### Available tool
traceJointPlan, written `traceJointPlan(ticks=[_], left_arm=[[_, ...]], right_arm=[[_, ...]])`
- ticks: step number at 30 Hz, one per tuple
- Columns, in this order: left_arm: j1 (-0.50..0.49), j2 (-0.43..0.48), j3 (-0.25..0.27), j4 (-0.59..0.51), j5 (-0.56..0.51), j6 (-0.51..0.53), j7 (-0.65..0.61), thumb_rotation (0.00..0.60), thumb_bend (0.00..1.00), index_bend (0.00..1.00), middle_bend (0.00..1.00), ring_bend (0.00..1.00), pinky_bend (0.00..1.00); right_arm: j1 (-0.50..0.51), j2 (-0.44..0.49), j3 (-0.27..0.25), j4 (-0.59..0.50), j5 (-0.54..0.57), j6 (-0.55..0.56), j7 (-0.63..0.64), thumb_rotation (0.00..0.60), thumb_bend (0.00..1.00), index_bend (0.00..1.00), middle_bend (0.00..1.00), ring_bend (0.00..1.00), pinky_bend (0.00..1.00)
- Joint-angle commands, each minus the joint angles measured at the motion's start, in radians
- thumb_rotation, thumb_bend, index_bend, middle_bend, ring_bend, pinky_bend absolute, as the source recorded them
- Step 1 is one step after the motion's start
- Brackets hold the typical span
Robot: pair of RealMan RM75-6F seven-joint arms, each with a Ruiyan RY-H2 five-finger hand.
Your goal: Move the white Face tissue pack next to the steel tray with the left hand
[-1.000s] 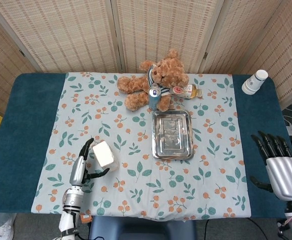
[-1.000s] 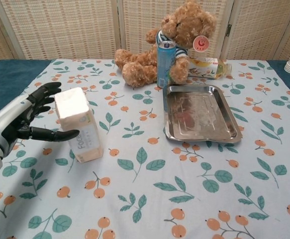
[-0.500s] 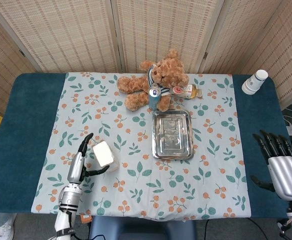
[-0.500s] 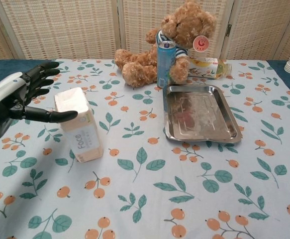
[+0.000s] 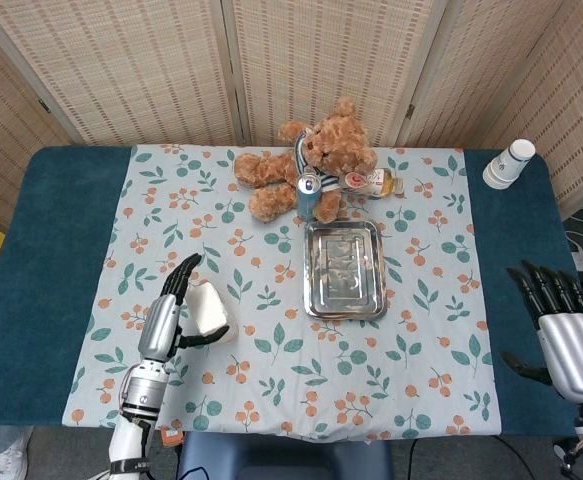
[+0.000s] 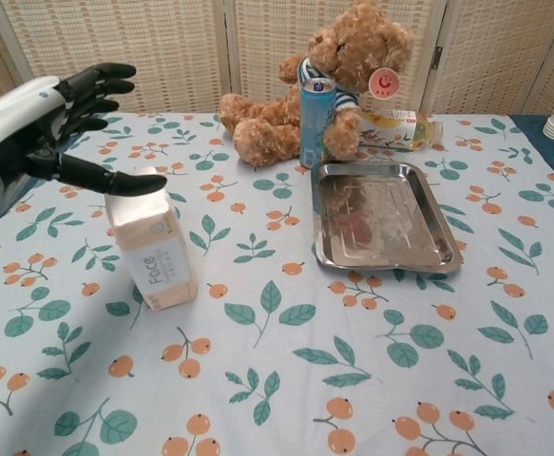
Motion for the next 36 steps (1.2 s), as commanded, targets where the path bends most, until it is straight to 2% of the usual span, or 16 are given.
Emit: traceJointPlan(ticks=[1,2,4,5,7,11,16,18,21,25,28,32,36], left_arm=[[-0.11,0.094,-0.114,-0.222,-0.267,-0.04,0.362,0.6,0.14,0.0,0.0,0.0,0.06],[-0.126,0.113,-0.13,-0.256,-0.327,-0.042,0.41,0.6,0.14,0.0,0.0,0.0,0.06],[-0.192,0.169,-0.2,-0.358,-0.534,-0.008,0.566,0.6,0.14,0.0,0.0,0.0,0.06],[-0.235,0.191,-0.24,-0.404,-0.645,0.039,0.65,0.6,0.14,0.0,0.0,0.0,0.06],[-0.308,0.21,-0.299,-0.463,-0.796,0.136,0.764,0.6,0.14,0.0,0.0,0.0,0.06],[-0.493,0.195,-0.384,-0.477,-1.027,0.344,0.962,0.6,0.14,0.0,0.0,0.0,0.06],[-0.65,0.155,-0.482,-0.477,-1.285,0.504,1.059,0.6,0.14,0.0,0.0,0.0,0.06],[-0.692,0.145,-0.521,-0.477,-1.373,0.524,1.065,0.6,0.14,0.0,0.0,0.0,0.06],[-0.73,0.133,-0.553,-0.477,-1.465,0.545,1.05,0.6,0.14,0.0,0.0,0.0,0.06],[-0.774,0.119,-0.533,-0.477,-1.49,0.574,1.026,0.6,0.14,0.0,0.0,0.0,0.06],[-0.802,0.102,-0.479,-0.467,-1.462,0.6,1.007,0.6,0.14,0.0,0.02,0.0,0.06],[-0.843,0.075,-0.351,-0.389,-1.369,0.639,1.016,0.6,0.16,0.0,0.02,0.0,0.07],[-0.843,0.052,-0.317,-0.342,-1.366,0.642,1.009,0.6,0.16,0.0,0.03,0.0,0.07]], right_arm=[[-0.001,0.005,0.0,-0.005,0.002,0.0,0.003,0.6,0.12,0.02,0.0,0.0,0.0],[-0.001,0.007,0.0,-0.005,0.003,0.0,0.004,0.6,0.12,0.02,0.0,0.0,0.0],[-0.001,0.012,0.001,-0.008,0.007,-0.001,0.011,0.6,0.12,0.02,0.0,0.0,0.0],[-0.001,0.015,0.001,-0.01,0.015,-0.005,0.014,0.6,0.12,0.02,0.0,0.0,0.0],[0.001,0.023,-0.002,-0.017,0.029,-0.015,0.015,0.6,0.12,0.02,0.0,0.0,0.0],[0.005,0.032,-0.004,-0.027,0.034,-0.025,0.009,0.6,0.12,0.02,0.0,0.0,0.0],[0.001,0.034,-0.005,-0.028,0.028,-0.018,0.013,0.6,0.12,0.02,0.0,0.0,0.0],[0.001,0.037,-0.003,-0.029,0.032,-0.018,0.017,0.6,0.12,0.02,0.0,0.0,0.0],[0.003,0.04,-0.003,-0.029,0.036,-0.023,0.023,0.6,0.12,0.02,0.0,0.0,0.0],[0.006,0.045,-0.004,-0.03,0.041,-0.032,0.027,0.6,0.12,0.02,0.0,0.0,0.0],[0.006,0.05,-0.004,-0.034,0.04,-0.032,0.031,0.6,0.12,0.02,0.0,0.0,0.0],[0.006,0.062,-0.005,-0.034,0.043,-0.036,0.034,0.6,0.12,0.02,0.0,0.0,0.0],[0.011,0.066,-0.003,-0.034,0.05,-0.043,0.043,0.6,0.12,0.02,0.0,0.0,0.0]])
